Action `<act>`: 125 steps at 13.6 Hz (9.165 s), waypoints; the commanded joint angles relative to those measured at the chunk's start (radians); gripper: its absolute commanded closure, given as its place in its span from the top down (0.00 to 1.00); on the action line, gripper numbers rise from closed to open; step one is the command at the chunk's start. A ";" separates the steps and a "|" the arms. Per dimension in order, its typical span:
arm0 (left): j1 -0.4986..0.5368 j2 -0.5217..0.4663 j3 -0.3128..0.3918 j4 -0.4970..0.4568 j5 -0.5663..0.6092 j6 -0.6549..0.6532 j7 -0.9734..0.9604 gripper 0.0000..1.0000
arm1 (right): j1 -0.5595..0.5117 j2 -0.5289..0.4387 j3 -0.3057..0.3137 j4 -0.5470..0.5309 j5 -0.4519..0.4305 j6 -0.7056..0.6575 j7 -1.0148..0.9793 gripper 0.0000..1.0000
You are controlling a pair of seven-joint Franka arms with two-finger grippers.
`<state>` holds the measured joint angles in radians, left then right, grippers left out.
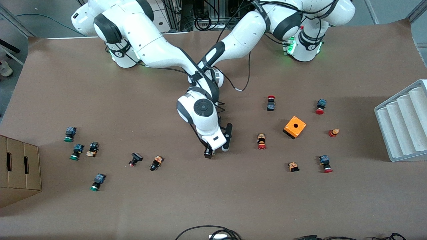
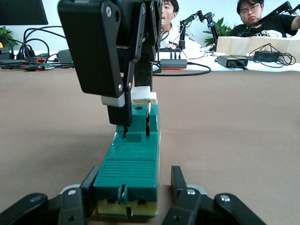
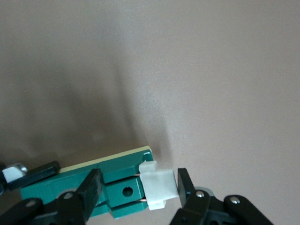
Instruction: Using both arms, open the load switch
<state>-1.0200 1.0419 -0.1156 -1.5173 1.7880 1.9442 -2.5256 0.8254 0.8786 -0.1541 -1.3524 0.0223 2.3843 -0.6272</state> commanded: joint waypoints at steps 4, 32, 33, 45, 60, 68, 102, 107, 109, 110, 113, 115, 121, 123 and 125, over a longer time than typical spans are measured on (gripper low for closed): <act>-0.011 0.033 -0.010 -0.037 -0.016 0.015 -0.024 0.66 | -0.002 -0.013 -0.002 0.019 0.019 -0.004 -0.003 0.71; -0.011 0.032 -0.010 -0.035 -0.015 0.015 -0.024 0.66 | -0.005 0.007 -0.002 -0.001 0.018 0.010 0.001 0.66; -0.011 0.032 -0.010 -0.035 -0.015 0.015 -0.024 0.66 | -0.003 0.005 -0.001 -0.001 0.016 0.009 0.003 0.66; -0.011 0.033 -0.010 -0.035 -0.009 0.015 -0.024 0.66 | -0.005 -0.003 0.013 -0.016 0.015 0.010 0.004 0.62; -0.011 0.032 -0.010 -0.035 -0.009 0.015 -0.024 0.66 | -0.006 -0.029 0.014 -0.043 0.011 -0.002 -0.008 0.56; -0.011 0.032 -0.010 -0.035 -0.009 0.015 -0.024 0.66 | -0.006 -0.053 0.019 -0.063 0.010 -0.005 -0.011 0.55; -0.009 0.032 -0.010 -0.034 -0.004 0.015 -0.024 0.66 | 0.000 -0.110 0.034 -0.146 0.007 -0.005 -0.002 0.52; -0.009 0.032 -0.010 -0.034 -0.004 0.015 -0.024 0.66 | 0.000 -0.115 0.036 -0.146 0.007 -0.005 0.000 0.50; -0.009 0.032 -0.010 -0.034 -0.004 0.015 -0.024 0.66 | 0.000 -0.121 0.036 -0.157 0.007 -0.005 0.000 0.50; -0.009 0.032 -0.010 -0.034 -0.004 0.015 -0.024 0.66 | 0.000 -0.125 0.037 -0.162 0.007 -0.005 0.000 0.49; -0.009 0.030 -0.010 -0.032 -0.004 0.015 -0.024 0.66 | -0.002 -0.135 0.045 -0.172 0.007 -0.005 -0.002 0.49; -0.009 0.030 -0.010 -0.034 -0.004 0.015 -0.024 0.66 | -0.005 -0.138 0.048 -0.177 0.007 -0.004 0.000 0.49; -0.009 0.030 -0.010 -0.034 -0.004 0.015 -0.024 0.66 | 0.000 -0.144 0.050 -0.197 0.005 -0.002 -0.002 0.48; -0.009 0.030 -0.010 -0.034 -0.004 0.015 -0.024 0.66 | 0.000 -0.144 0.050 -0.198 0.005 -0.002 -0.002 0.48; -0.009 0.032 -0.010 -0.034 -0.004 0.015 -0.024 0.66 | 0.001 -0.142 0.050 -0.201 0.004 0.006 -0.003 0.47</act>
<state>-1.0203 1.0424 -0.1156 -1.5210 1.7988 1.9401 -2.5267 0.8213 0.7709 -0.1148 -1.4978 0.0216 2.3864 -0.6316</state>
